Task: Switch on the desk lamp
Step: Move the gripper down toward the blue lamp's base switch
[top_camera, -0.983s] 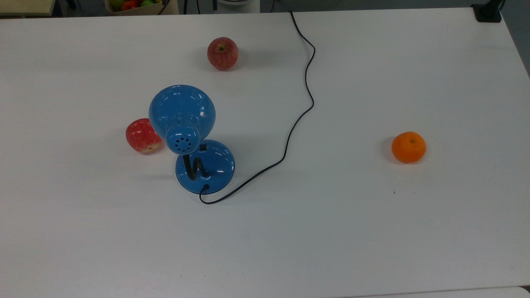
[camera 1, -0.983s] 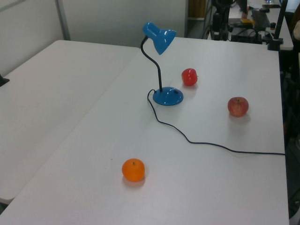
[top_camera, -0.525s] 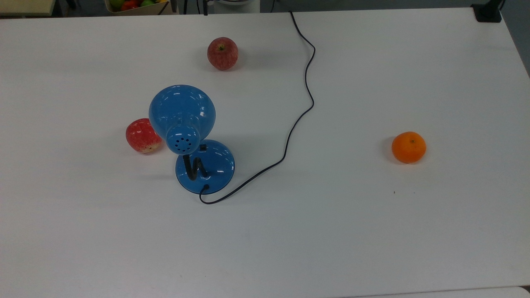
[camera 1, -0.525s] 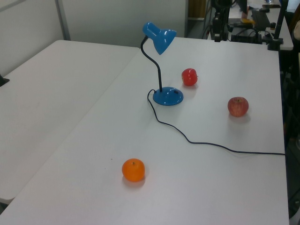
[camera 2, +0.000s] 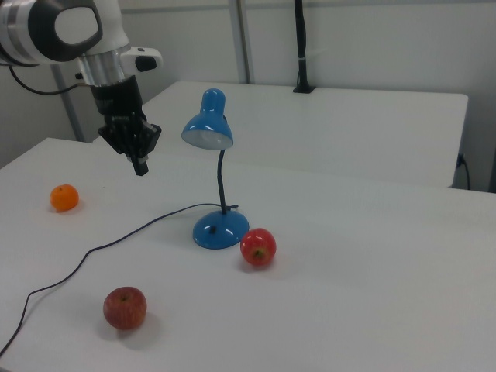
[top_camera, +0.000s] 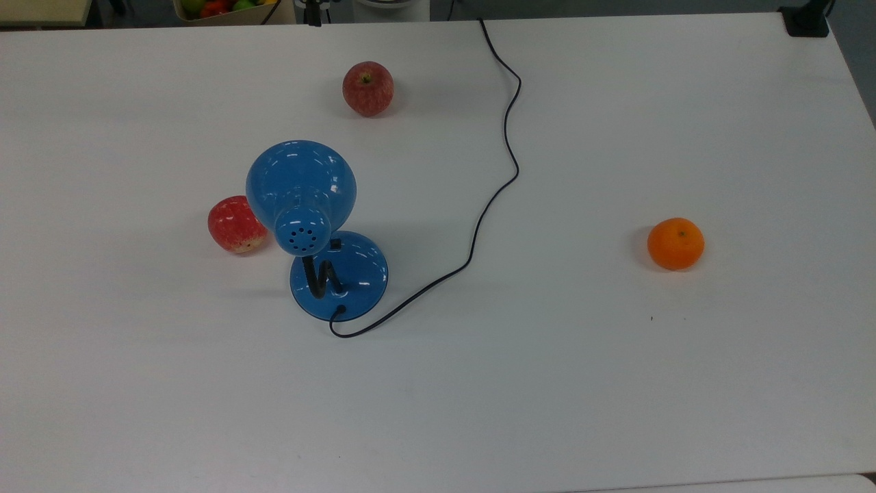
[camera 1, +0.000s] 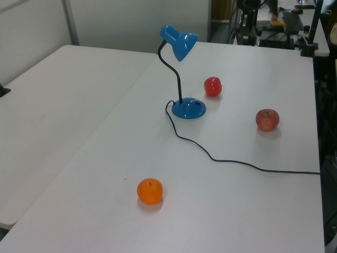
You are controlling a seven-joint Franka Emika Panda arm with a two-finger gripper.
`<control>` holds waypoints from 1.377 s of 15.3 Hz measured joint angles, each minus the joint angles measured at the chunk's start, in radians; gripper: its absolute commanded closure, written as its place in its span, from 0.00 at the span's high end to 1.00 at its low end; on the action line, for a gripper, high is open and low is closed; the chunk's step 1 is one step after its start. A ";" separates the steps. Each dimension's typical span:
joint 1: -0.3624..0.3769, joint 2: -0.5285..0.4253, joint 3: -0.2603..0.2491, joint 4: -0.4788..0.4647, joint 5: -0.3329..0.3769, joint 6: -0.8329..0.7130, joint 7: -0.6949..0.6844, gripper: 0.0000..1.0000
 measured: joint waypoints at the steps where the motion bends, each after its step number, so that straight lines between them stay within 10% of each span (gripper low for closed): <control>1: 0.000 0.001 0.000 -0.002 0.001 0.000 0.000 0.00; 21: -0.013 0.226 0.000 -0.257 0.004 0.647 -0.004 0.00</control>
